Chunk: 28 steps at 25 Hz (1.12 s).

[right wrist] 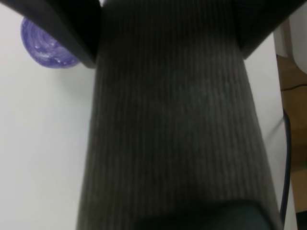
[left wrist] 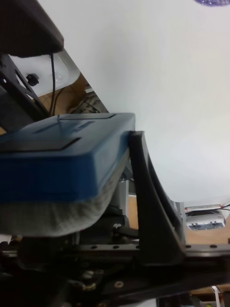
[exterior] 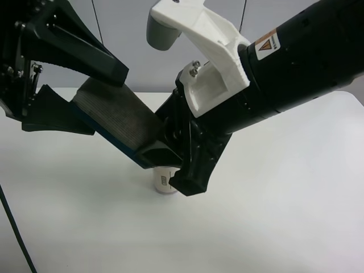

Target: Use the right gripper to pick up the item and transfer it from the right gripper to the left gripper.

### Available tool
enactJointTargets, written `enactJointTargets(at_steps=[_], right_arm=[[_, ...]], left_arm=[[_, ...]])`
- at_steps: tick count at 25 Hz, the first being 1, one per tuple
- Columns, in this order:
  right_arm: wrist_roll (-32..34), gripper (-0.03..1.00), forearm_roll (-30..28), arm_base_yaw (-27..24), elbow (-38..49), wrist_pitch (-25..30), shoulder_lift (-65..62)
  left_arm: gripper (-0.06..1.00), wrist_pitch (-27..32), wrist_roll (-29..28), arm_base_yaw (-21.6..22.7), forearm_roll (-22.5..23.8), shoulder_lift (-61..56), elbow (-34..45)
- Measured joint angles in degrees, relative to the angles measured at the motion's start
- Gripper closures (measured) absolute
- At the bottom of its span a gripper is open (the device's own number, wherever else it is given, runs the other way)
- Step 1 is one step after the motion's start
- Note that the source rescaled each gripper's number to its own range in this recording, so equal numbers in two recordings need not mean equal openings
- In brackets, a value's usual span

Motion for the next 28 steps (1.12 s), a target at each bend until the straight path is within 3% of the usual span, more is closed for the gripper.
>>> enactJointTargets(at_steps=[3,6,9,15,24,25,28], right_arm=[[0.0,0.95,0.0,0.0,0.0,-1.1,0.0],[0.0,0.95,0.0,0.0,0.0,-1.2,0.0],[0.0,0.95,0.1,0.0,0.0,-1.3,0.0],[0.0,0.97,0.1,0.0,0.0,-1.2,0.1],[0.0,0.95,0.1,0.0,0.0,-1.2,0.1],[0.0,0.83,0.1,0.0,0.0,-1.2,0.1],[-0.5,0.22,0.3,0.0,0.0,-2.4,0.1]], left_arm=[[0.14,0.0,0.0,0.0,0.0,0.4,0.0],[0.22,0.0,0.0,0.0,0.1,0.8,0.0],[0.41,-0.1,0.0,0.0,0.3,0.9,0.0],[0.94,-0.2,0.1,0.0,1.0,0.9,-0.2],[0.94,-0.2,0.8,0.0,1.4,0.9,-0.2],[0.94,-0.2,0.8,0.0,1.4,0.9,-0.2],[0.94,-0.2,0.8,0.0,1.3,0.9,-0.2]])
